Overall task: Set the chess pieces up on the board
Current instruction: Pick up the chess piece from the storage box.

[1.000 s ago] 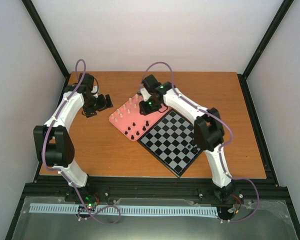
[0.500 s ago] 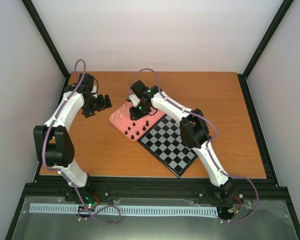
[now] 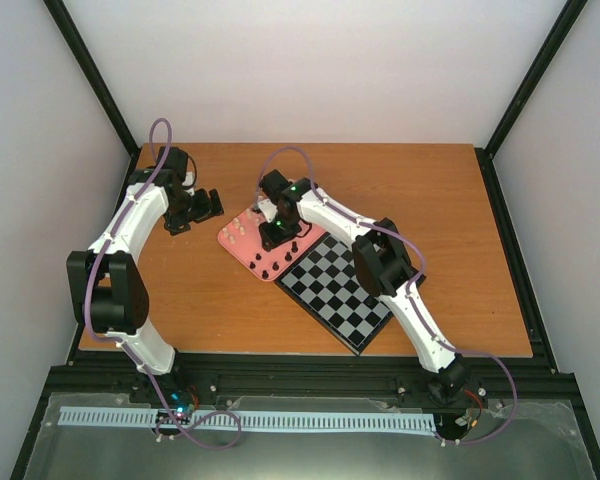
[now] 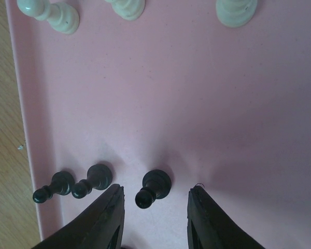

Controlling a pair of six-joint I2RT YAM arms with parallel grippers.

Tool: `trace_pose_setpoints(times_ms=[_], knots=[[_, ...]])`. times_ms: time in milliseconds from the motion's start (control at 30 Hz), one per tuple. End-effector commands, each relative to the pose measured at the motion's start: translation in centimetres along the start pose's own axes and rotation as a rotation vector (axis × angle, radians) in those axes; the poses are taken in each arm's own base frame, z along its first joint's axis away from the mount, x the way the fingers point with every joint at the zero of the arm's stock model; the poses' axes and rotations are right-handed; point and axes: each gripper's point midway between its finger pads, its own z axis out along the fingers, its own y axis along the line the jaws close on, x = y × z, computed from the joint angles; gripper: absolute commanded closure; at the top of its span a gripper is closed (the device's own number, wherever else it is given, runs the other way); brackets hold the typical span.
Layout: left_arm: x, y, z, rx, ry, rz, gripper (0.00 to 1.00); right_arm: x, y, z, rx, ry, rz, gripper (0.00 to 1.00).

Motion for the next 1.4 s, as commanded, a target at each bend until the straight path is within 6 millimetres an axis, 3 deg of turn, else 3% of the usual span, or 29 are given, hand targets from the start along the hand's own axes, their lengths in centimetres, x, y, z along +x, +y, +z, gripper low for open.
trace_pose_setpoints(times_ms=[0,433,800,1167,1367], knots=[[0.0,-0.4,-0.1,0.011,0.006,-0.007,0.00,0.0,0.4,0.9,-0.004,0.010,-0.015,0.65],[0.0,-0.4,0.0,0.015,0.004,-0.003,0.00,-0.2,0.3,1.5,0.000,0.010,-0.004,0.74],[0.1,-0.6,0.1,0.028,0.010,-0.005,0.00,-0.3,0.0,0.8,0.030,0.002,-0.008,0.96],[0.0,-0.9,0.0,0.037,0.008,-0.003,0.00,-3.4,0.3,-6.2,0.105,-0.146,-0.029,0.97],[0.0,-0.8,-0.1,0.037,0.006,-0.002,0.00,-2.9,0.0,-10.8,0.118,-0.172,0.002,0.97]])
